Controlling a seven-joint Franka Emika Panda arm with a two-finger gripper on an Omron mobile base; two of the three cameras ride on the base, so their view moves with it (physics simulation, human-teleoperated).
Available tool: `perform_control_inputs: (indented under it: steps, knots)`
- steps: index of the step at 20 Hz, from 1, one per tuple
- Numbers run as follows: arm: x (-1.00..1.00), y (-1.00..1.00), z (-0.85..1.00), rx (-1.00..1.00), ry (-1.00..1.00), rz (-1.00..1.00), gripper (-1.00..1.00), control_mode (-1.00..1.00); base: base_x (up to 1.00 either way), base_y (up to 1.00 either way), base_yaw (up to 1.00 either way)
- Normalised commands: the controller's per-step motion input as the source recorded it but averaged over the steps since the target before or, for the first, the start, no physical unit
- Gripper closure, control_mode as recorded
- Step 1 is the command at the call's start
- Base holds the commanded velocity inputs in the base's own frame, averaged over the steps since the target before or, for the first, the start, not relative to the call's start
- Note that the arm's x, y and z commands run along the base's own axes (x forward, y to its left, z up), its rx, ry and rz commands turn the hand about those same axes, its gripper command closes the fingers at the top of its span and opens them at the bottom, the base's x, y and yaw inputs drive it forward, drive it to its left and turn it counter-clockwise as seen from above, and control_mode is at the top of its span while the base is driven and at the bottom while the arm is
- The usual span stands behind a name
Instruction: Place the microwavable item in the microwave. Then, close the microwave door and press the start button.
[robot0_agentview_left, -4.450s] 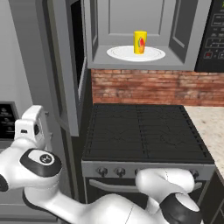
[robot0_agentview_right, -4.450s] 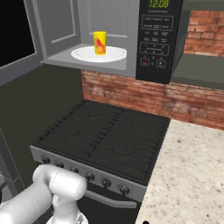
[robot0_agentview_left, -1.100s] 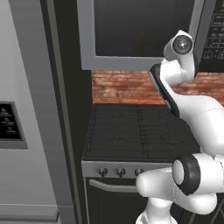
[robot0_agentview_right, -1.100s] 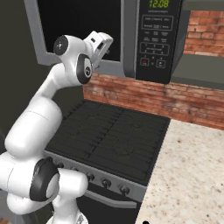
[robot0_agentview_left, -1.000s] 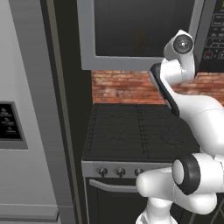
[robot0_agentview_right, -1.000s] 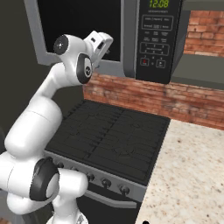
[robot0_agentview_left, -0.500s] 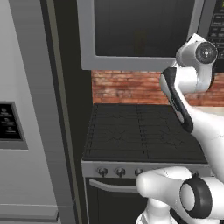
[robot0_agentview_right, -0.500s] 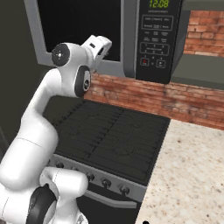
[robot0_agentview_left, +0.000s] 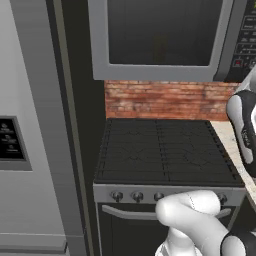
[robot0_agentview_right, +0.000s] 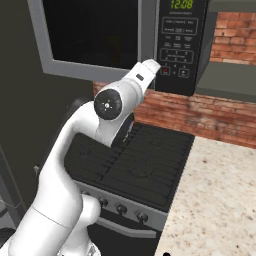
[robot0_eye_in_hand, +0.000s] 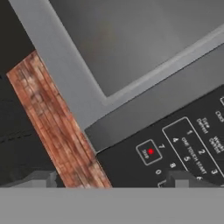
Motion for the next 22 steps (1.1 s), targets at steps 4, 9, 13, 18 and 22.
perform_control_inputs:
  steps: [4, 9, 13, 18, 22]
  knots:
    - [0.33, -0.61, -0.30, 0.00, 0.00, 0.09, -1.00, -1.00, 0.00, 0.00, 0.00]
    - [0.43, -0.52, -0.26, 0.00, 0.00, 0.11, -1.00, -1.00, 0.00, 0.00, 0.00]
    - [0.44, -0.35, -0.08, 0.00, -0.02, 0.10, -1.00, -1.00, 0.00, 0.00, 0.00]
    - [0.40, -0.19, 0.01, 0.00, -0.01, 0.04, -1.00, -1.00, 0.00, 0.00, 0.00]
    - [0.47, -0.17, 0.00, 0.00, 0.00, 0.02, -1.00, -1.00, 0.00, 0.00, 0.00]
